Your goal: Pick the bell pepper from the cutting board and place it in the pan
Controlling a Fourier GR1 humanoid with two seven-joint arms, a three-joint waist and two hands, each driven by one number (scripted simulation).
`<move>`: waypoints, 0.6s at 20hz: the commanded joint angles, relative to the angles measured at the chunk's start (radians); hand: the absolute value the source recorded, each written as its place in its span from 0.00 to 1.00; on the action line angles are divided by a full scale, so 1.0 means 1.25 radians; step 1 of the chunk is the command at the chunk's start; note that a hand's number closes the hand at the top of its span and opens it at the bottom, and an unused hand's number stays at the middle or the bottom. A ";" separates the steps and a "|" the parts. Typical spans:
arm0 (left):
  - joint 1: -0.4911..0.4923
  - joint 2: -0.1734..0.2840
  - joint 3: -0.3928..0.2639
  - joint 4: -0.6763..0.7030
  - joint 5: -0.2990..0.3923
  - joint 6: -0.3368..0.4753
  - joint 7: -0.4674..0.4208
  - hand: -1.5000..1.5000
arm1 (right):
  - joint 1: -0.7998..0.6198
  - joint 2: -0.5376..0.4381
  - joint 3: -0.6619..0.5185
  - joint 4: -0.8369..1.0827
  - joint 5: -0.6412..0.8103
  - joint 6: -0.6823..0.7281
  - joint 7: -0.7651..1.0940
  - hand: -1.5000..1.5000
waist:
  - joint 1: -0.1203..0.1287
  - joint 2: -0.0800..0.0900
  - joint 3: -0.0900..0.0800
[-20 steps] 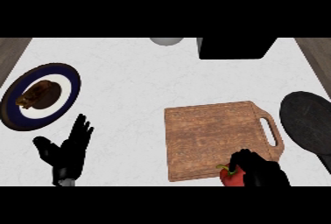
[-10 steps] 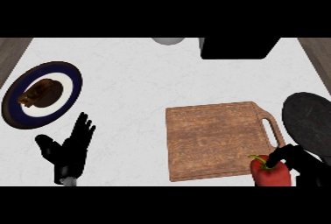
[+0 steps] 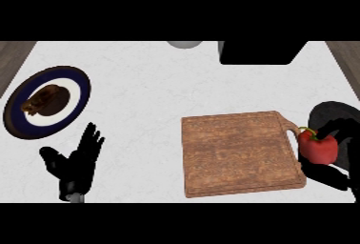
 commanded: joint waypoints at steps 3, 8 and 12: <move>-0.026 0.005 0.010 -0.017 -0.004 0.012 0.049 0.50 | -0.137 -0.082 -0.174 0.260 -0.091 -0.077 -0.129 1.00 | 0.002 0.001 0.000; -0.022 -0.013 -0.007 -0.022 -0.018 0.013 0.039 0.50 | -0.269 -0.134 -0.229 0.564 -0.088 -0.174 -0.236 1.00 | 0.009 0.003 0.000; -0.026 -0.021 -0.003 -0.005 -0.017 0.005 0.022 0.50 | -0.343 -0.164 -0.287 0.806 -0.160 -0.244 -0.381 1.00 | 0.014 0.005 0.000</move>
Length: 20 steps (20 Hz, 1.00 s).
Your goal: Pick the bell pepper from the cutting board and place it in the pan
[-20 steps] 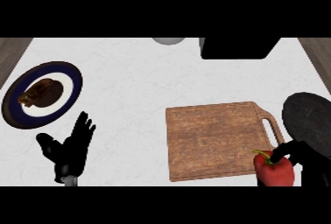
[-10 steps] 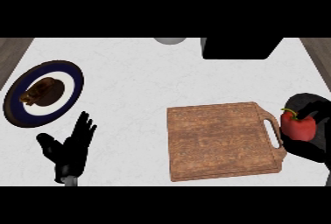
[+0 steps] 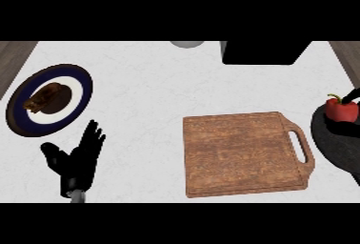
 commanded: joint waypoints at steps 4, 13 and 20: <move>-0.007 -0.019 -0.022 0.009 -0.024 0.010 0.001 0.50 | -0.203 -0.105 -0.097 0.442 -0.068 -0.080 -0.213 1.00 | 0.015 0.006 0.001; -0.006 -0.011 -0.029 -0.027 -0.024 0.000 0.019 0.50 | -0.277 -0.161 -0.100 0.725 0.007 -0.118 -0.276 0.00 | 0.034 0.013 0.004; -0.030 -0.012 -0.008 -0.001 -0.018 0.007 0.018 0.50 | -0.346 -0.142 -0.260 0.723 -0.226 0.044 -0.451 0.00 | 0.012 0.007 0.005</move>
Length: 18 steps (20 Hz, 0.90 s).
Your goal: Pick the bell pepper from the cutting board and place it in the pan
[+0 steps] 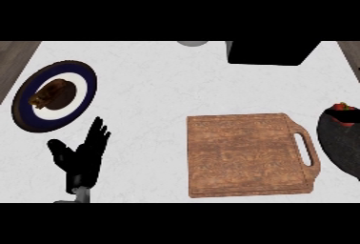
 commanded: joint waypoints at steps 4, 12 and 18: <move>0.020 0.002 -0.007 -0.015 -0.009 0.001 0.000 0.50 | -0.023 -0.051 -0.156 0.073 -0.198 0.212 -0.143 0.00 | -0.010 -0.003 0.000; 0.027 0.015 0.036 0.018 0.015 -0.017 -0.027 0.50 | 0.065 -0.175 -0.240 0.152 -0.312 0.544 -0.222 0.00 | -0.023 -0.006 -0.002; 0.047 0.004 0.006 -0.052 0.007 -0.006 0.026 0.50 | 0.154 -0.171 -0.217 0.138 -0.334 0.695 -0.314 0.00 | -0.029 -0.013 -0.004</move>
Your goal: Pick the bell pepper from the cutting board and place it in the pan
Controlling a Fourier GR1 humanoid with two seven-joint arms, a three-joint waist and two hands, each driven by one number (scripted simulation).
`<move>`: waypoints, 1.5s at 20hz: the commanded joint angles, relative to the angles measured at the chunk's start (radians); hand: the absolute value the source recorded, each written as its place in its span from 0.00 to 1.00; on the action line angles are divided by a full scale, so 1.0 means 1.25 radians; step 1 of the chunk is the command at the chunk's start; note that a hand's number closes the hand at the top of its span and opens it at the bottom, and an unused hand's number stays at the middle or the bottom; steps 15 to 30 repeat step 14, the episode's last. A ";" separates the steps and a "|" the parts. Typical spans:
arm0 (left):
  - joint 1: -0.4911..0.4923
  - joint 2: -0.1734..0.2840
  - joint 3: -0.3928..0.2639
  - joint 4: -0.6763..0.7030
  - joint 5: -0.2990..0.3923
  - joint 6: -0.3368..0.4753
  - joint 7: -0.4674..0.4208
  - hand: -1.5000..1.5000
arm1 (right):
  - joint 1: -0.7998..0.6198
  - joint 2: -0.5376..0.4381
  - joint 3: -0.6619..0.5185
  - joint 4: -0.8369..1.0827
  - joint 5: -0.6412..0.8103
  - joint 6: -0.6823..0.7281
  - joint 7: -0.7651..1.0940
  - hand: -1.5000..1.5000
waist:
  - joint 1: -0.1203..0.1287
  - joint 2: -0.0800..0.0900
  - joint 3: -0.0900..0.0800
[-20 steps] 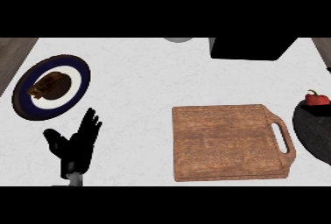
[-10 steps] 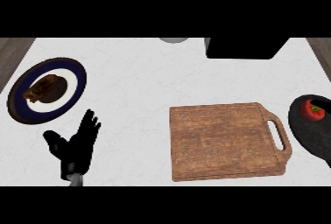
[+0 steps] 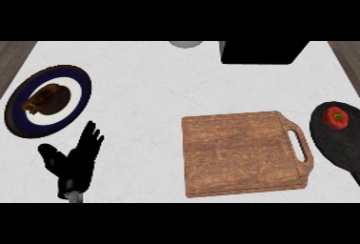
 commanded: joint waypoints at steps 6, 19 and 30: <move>0.000 -0.008 0.002 -0.022 -0.012 0.022 0.023 0.50 | 0.158 -0.023 0.027 -0.051 -0.040 0.178 -0.133 0.00 | -0.013 -0.006 -0.002; 0.023 -0.027 0.003 0.016 -0.017 0.001 -0.035 0.50 | 0.259 0.032 0.043 -0.120 -0.101 0.135 -0.126 0.00 | -0.012 -0.005 -0.002; 0.023 -0.027 0.003 0.016 -0.017 0.001 -0.035 0.50 | 0.259 0.032 0.043 -0.120 -0.101 0.135 -0.126 0.00 | -0.012 -0.005 -0.002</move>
